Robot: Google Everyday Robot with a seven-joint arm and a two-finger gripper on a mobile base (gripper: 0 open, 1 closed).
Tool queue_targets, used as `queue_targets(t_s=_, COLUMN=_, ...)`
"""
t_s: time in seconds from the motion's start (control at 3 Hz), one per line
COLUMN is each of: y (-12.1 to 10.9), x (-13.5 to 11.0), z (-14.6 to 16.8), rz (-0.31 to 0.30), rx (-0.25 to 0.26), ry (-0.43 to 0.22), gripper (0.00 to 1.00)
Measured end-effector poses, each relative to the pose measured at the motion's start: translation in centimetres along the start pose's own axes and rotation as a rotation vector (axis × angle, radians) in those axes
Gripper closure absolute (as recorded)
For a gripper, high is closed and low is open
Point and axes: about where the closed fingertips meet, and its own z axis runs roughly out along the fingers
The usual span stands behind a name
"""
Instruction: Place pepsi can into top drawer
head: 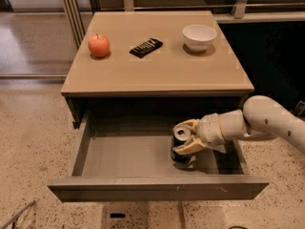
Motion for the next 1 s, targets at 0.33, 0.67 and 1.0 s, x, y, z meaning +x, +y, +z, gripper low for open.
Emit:
queue_targets(t_s=0.33, y=0.11, x=0.20, z=0.07, rz=-0.004, rx=-0.004, ry=0.000, gripper=1.00)
queue_targets(t_s=0.67, y=0.11, x=0.20, z=0.07, rz=-0.004, rx=-0.004, ry=0.000, gripper=0.81)
queue_targets(t_s=1.0, y=0.11, x=0.20, z=0.07, rz=-0.004, rx=-0.004, ry=0.000, gripper=0.58)
